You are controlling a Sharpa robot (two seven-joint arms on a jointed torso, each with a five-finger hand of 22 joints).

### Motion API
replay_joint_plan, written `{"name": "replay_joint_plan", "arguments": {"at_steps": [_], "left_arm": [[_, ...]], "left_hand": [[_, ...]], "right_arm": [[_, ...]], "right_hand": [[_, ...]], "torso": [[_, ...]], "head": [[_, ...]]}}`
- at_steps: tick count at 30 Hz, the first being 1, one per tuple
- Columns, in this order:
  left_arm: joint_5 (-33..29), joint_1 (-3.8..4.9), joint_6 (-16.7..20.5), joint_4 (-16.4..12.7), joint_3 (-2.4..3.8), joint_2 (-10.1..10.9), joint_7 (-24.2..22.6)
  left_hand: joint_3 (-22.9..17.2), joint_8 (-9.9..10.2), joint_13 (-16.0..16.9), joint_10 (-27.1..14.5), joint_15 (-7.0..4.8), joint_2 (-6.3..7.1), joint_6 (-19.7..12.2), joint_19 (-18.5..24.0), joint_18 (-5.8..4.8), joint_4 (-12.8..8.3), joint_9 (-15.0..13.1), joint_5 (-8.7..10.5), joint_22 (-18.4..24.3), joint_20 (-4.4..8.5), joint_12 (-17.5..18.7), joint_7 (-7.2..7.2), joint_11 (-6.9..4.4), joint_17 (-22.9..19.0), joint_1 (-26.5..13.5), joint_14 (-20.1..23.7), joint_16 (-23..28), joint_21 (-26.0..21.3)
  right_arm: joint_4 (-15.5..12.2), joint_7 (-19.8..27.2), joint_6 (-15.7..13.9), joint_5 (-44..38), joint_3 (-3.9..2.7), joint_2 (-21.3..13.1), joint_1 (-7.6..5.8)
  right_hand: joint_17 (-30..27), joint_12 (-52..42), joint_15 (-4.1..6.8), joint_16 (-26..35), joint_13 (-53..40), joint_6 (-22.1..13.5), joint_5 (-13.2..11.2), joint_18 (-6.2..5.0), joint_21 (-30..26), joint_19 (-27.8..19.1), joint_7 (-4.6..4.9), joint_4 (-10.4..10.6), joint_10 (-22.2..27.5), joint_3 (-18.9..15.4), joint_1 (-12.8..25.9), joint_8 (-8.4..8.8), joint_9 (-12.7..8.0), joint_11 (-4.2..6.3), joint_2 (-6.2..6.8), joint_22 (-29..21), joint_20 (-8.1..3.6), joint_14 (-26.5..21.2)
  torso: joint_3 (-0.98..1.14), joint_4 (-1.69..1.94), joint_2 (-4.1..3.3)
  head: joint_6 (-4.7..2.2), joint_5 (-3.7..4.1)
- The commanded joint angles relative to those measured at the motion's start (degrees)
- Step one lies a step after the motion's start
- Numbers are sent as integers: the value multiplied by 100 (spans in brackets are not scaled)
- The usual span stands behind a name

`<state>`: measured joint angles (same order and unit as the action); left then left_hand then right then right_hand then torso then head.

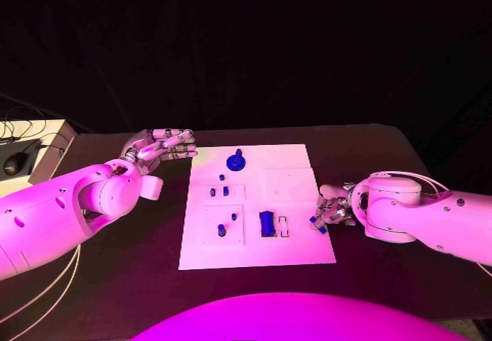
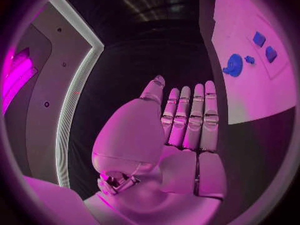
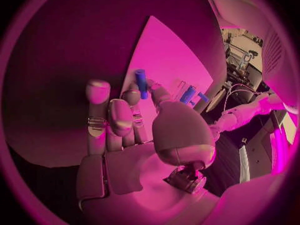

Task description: Assemble the parts on the task board

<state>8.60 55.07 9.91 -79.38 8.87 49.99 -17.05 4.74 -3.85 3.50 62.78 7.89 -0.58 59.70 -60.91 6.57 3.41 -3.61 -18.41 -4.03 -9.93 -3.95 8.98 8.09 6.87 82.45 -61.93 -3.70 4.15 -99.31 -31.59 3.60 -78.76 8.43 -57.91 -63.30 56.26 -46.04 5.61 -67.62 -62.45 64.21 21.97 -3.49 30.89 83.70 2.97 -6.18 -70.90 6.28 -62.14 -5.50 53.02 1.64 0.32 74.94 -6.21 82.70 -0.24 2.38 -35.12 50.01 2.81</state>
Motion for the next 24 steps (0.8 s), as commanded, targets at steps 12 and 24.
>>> {"name": "replay_joint_plan", "arguments": {"at_steps": [12, 24], "left_arm": [[-18, -1, -52, -19, 1, 11, -10], [-18, -1, -55, -20, 1, 11, -11]], "left_hand": [[-5, 13, -5, 13, -19, -68, -12, 32, -4, 38, 3, 6, 1, 17, 13, 4, 5, 5, 5, 1, 15, -22], [-9, 12, -5, 16, -19, -84, -7, 32, -2, 52, 3, 5, 0, 17, 11, -4, 3, 5, 5, 1, 14, -21]], "right_arm": [[65, -43, 118, 294, 48, -9, 77], [29, 13, -291, 1337, 36, -39, -52]], "right_hand": [[78, 54, -29, 56, 59, 5, 519, -29, 5, 10, 13, -302, 78, 714, 5, 127, -1603, 17, -82, 428, 23, 1], [118, 43, -20, 69, 77, -13, 632, -25, 63, -1, -22, -453, 69, 1121, 173, 28, -1376, 37, -21, 431, 13, 11]], "torso": [[4, -1, -3], [-3, 1, -1]], "head": [[-1, -8], [-1, -19]]}}
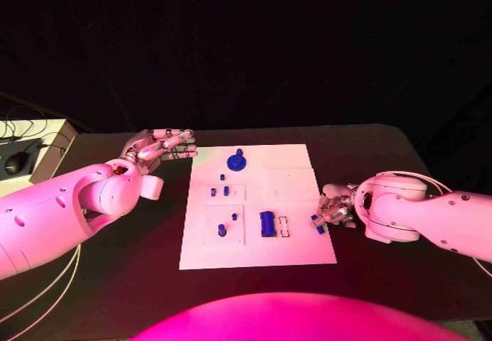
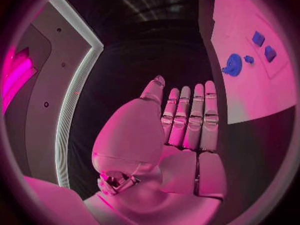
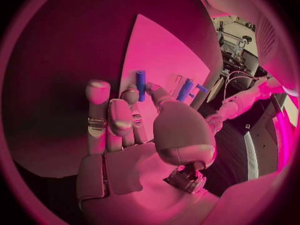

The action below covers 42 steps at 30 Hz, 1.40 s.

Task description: Assemble the parts on the task board

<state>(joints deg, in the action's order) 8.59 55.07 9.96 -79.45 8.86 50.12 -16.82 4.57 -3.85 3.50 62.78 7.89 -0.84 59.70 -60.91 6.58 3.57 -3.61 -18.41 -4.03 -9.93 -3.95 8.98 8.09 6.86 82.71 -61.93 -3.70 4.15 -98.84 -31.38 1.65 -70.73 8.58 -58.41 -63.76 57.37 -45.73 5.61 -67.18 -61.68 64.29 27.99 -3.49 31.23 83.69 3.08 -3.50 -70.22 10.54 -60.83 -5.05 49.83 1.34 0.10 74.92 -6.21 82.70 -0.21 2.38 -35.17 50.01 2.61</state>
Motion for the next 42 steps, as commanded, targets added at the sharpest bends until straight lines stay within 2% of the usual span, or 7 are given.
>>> {"name": "replay_joint_plan", "arguments": {"at_steps": [1, 9, 12, 19, 25, 30, 42], "left_arm": [[-17, -1, -61, -13, 2, -4, -33], [-17, -1, -64, -12, 2, -9, -35], [-17, -1, -66, -14, 2, -10, -37], [-17, -1, -68, -15, 2, -9, -40], [-17, -1, -80, -17, 2, -21, -42], [-17, -1, -84, -27, 2, -21, -40], [-17, -1, -89, -32, 2, -15, -39]], "left_hand": [[8, 12, -5, 16, -19, -59, -7, 32, -2, 36, 3, 5, 0, 17, 12, -4, 3, 6, -21, 1, 14, -21], [8, 12, -5, 16, -19, -59, -7, 32, -2, 36, 3, 5, 0, 17, 12, -4, 3, 6, -21, 1, 14, -21], [2, 13, -5, 18, -20, -60, -5, 30, -1, 35, 3, 3, 0, 17, 12, -7, 1, 6, -11, -1, 14, -20], [-5, 13, -6, 18, -21, -65, -3, 31, -2, 36, 3, 3, 0, 17, 13, -8, 0, 6, -8, -2, 14, -21], [-12, 12, -5, 19, -22, -66, -2, 32, -2, 32, 3, 3, 0, 17, 12, -10, -1, 6, 0, -2, 15, -21], [-13, 13, -6, 18, -21, -63, -3, 33, -2, 37, 4, 3, 1, 17, 13, -6, 1, 6, -7, -2, 14, -21], [-18, 13, -6, 17, -20, -57, -4, 33, -2, 36, 3, 4, 0, 17, 13, -9, 1, 5, -5, -1, 14, -21]], "right_arm": [[-28, -7, -113, 582, 20, 8, -27], [-130, -9, -250, 914, 14, -8, -162], [-198, -7, -391, 1035, 12, -2, -207], [-248, -10, -639, 1324, 11, 76, -236], [-160, -10, -692, 1523, 16, 273, -229], [-68, -15, -642, 1621, 30, 427, -170], [48, -29, -569, 1645, 37, 614, -91]], "right_hand": [[7, 12, -20, 25, 1, -21, 30, -25, 29, -1, -33, -721, 0, 695, 42, -16, -1058, 67, 1, 433, 14, 11], [14, 6, -13, 33, 5, -37, 35, -18, 50, -1, -44, -721, -8, 673, 64, -52, -977, 74, 16, 433, 5, 12], [18, -2, -13, 32, 0, -7, 95, -19, 49, 1, -55, -679, -3, 614, 146, -60, -976, 77, 79, 433, 6, 15], [21, -13, -6, 33, -5, 5, 147, -16, 59, 5, -69, -669, -12, 606, 157, -87, -951, 86, 99, 434, 0, 18], [24, -21, -3, 32, -9, 6, 152, -14, 70, 6, -74, -658, -19, 600, 164, -100, -938, 89, 99, 436, -1, 19], [18, -25, -4, 38, -12, -4, 145, -12, 61, 4, -72, -643, -18, 583, 176, -108, -928, 87, 97, 434, -3, 17], [17, -30, -4, 43, -14, -13, 132, -11, 48, 2, -73, -597, -15, 539, 205, -120, -917, 87, 85, 431, -3, 19]], "torso": [[-5, 1, 4], [-7, 1, 5], [-7, 2, 6], [-7, 0, 7], [-9, 1, 5], [-7, 4, 1], [-3, -2, 2]], "head": [[-1, -1], [-1, -13], [-1, -16], [-1, -24], [-1, -28], [-1, -39], [-1, -61]]}}
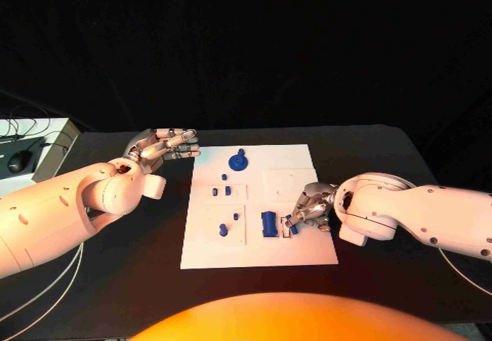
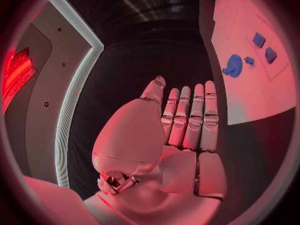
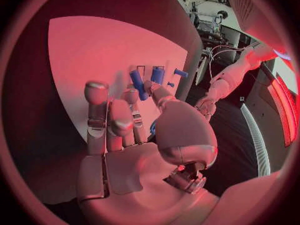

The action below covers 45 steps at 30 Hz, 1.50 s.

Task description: Assemble the parts on the task board

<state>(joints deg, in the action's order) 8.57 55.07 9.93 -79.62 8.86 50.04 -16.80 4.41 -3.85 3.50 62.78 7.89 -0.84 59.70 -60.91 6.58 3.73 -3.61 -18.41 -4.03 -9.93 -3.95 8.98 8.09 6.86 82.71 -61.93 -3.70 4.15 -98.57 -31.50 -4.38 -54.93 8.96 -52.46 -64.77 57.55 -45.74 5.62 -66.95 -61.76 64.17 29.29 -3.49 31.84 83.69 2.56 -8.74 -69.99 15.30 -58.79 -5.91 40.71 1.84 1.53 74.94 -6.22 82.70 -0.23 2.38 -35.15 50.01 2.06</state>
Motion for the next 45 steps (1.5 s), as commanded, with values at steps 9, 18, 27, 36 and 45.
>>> {"name": "replay_joint_plan", "arguments": {"at_steps": [9, 18, 27, 36, 45], "left_arm": [[-16, -1, -85, -13, 2, -3, -37], [-16, -1, -82, -15, 2, 5, -28], [-16, -1, -79, -22, 2, 18, -22], [-15, 0, -78, -28, 2, 32, -6], [-10, 0, -81, -34, 1, 44, 6]], "left_hand": [[-1, 13, -6, 17, -20, -57, -4, 33, -2, 20, 3, 4, 1, 17, 13, -9, 1, 6, -5, -1, 14, -21], [-1, 13, -6, 17, -20, -57, -4, 33, -2, 20, 3, 4, 1, 17, 13, -9, 1, 6, -5, -1, 14, -21], [-1, 13, -6, 17, -20, -57, -4, 33, -2, 20, 3, 4, 1, 17, 13, -9, 1, 6, -5, -1, 14, -21], [-14, 12, -6, 18, -22, -56, -1, 33, -2, 27, 3, 4, 1, 16, 13, -6, 1, 5, -10, -2, 14, -21], [-14, 12, -6, 18, -22, -56, -1, 33, -2, 27, 3, 4, 1, 16, 13, -6, 1, 5, -10, -2, 14, -21]], "right_arm": [[32, -21, 43, 34, 2, 67, 39], [60, -44, 218, -68, 6, 91, 67], [99, -42, 152, -132, 9, 136, 107], [131, -22, -56, -152, 10, 162, 115], [126, -6, -116, -134, 9, 167, 116]], "right_hand": [[-7, -43, -4, 25, -13, 2, -21, -11, -29, 1, -25, -48, -44, 35, 14, -45, 1, 39, -62, 426, -3, 18], [-19, -35, -2, 35, -4, 4, -90, -7, -50, 2, -32, 20, -43, -75, 12, -71, 13, 42, -81, 423, -6, 18], [-25, -54, -3, 36, -10, 12, 0, -6, -74, 6, -34, 114, -57, -573, -56, -80, -6, 41, -181, 420, -5, 21], [-25, -94, -10, 26, -28, 29, -807, -7, -54, 15, -31, 401, -98, -789, -25, -90, -18, 32, -300, 425, 1, 23], [-27, -110, -3, 19, -39, 58, -966, -5, -28, 22, -50, 582, -126, -812, -61, -113, -12, 42, -433, 431, -2, 23]], "torso": [[0, 0, -3], [-3, -1, 0], [-1, 1, -3], [-2, 2, -2], [-2, -4, -2]], "head": [[-1, -12], [-1, -17], [-1, -31], [-1, -47], [-1, -50]]}}
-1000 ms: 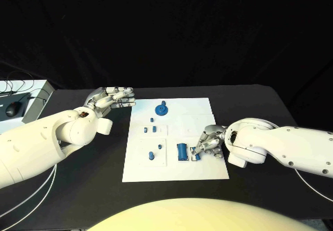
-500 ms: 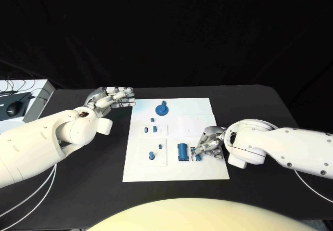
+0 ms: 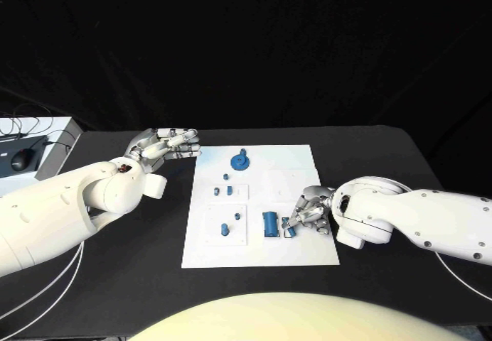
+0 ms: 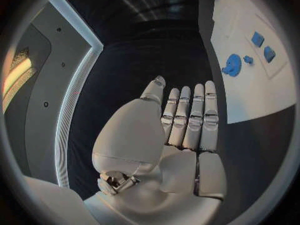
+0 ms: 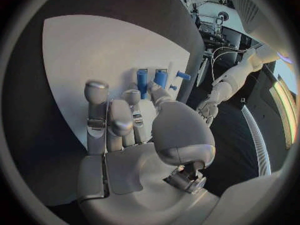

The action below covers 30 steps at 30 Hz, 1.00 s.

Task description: Assemble the parts on the task board

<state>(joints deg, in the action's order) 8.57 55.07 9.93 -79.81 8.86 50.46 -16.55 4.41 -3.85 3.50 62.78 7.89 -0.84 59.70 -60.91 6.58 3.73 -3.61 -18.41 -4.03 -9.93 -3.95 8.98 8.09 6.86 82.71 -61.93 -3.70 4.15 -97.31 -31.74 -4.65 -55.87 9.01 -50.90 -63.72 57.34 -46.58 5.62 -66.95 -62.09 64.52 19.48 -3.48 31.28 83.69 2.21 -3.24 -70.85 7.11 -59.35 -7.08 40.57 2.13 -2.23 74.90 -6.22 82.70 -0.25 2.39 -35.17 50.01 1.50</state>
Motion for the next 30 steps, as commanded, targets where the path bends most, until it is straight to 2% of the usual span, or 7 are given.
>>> {"name": "replay_joint_plan", "arguments": {"at_steps": [1, 11, 13, 17, 20, 30], "left_arm": [[-9, 0, -82, -16, 1, 2, -17], [-8, 0, -90, -18, 1, 7, -1], [-7, 0, -91, -18, 1, 8, 0], [-6, 0, -91, -18, 1, 8, 2], [-6, 0, -89, -17, 1, 10, 2], [-6, 0, -84, -15, 1, 12, 5]], "left_hand": [[-14, 12, -6, 18, -22, -57, -1, 33, -1, 27, 3, 4, 1, 16, 13, -6, 1, 5, -10, -2, 14, -21], [-10, 12, -5, 17, -20, -54, 0, 33, -1, 35, 3, 5, 1, 16, 13, -7, 1, 5, -16, -2, 14, -21], [-10, 12, -5, 17, -20, -54, 0, 33, -1, 35, 3, 5, 1, 16, 13, -7, 1, 5, -16, -2, 14, -21], [-10, 12, -5, 17, -20, -54, 0, 33, -1, 35, 3, 5, 1, 16, 13, -7, 1, 5, -16, -2, 14, -21], [-10, 12, -5, 17, -20, -54, 0, 33, -1, 35, 3, 5, 1, 16, 13, -7, 1, 5, -16, -2, 14, -21], [-10, 12, -5, 17, -20, -54, 0, 33, -1, 35, 3, 5, 1, 16, 13, -7, 1, 5, -16, -2, 14, -21]], "right_arm": [[-2, 19, -91, -33, 4, 11, 12], [-27, 34, -140, 14, 4, 10, 12], [-29, 36, -140, 20, 4, 10, 12], [-24, 36, -123, 25, 4, 9, 12], [-17, 34, -104, 25, 4, 5, 12], [-48, 36, -62, 25, 4, -17, 12]], "right_hand": [[-7, -28, -1, 20, -9, 27, 27, -4, 27, 22, -17, 40, -45, 12, -7, -1, 5, 14, -57, 435, -4, 23], [-12, -32, 1, 15, -14, 66, -63, 0, 36, 25, -28, 189, -71, -95, 131, -31, 22, 18, 1, 435, -10, 23], [-15, -32, -2, 13, -17, 70, 84, 1, 41, 26, -25, 239, -75, -255, 173, -37, 29, 15, 25, 436, -9, 23], [-20, -23, -4, 5, -22, 77, 81, -3, 32, 24, -21, 332, -77, -589, 151, -35, 24, 11, -22, 433, -5, 21], [-29, -19, -4, 9, -23, 81, 71, -4, 17, 21, -16, 369, -78, -674, 183, -33, 20, 8, -16, 430, -4, 20], [-43, -19, -6, 18, -25, 86, 50, -5, 9, 19, -12, 404, -79, -761, 243, -32, 17, 3, 40, 429, -3, 18]], "torso": [[-1, -4, 2], [3, -2, 0], [1, -1, 2], [-1, -2, 4], [0, -2, 5], [2, -5, 1]], "head": [[-1, 7], [-1, -3], [-1, 5], [-1, 2], [-1, 4], [-1, 1]]}}
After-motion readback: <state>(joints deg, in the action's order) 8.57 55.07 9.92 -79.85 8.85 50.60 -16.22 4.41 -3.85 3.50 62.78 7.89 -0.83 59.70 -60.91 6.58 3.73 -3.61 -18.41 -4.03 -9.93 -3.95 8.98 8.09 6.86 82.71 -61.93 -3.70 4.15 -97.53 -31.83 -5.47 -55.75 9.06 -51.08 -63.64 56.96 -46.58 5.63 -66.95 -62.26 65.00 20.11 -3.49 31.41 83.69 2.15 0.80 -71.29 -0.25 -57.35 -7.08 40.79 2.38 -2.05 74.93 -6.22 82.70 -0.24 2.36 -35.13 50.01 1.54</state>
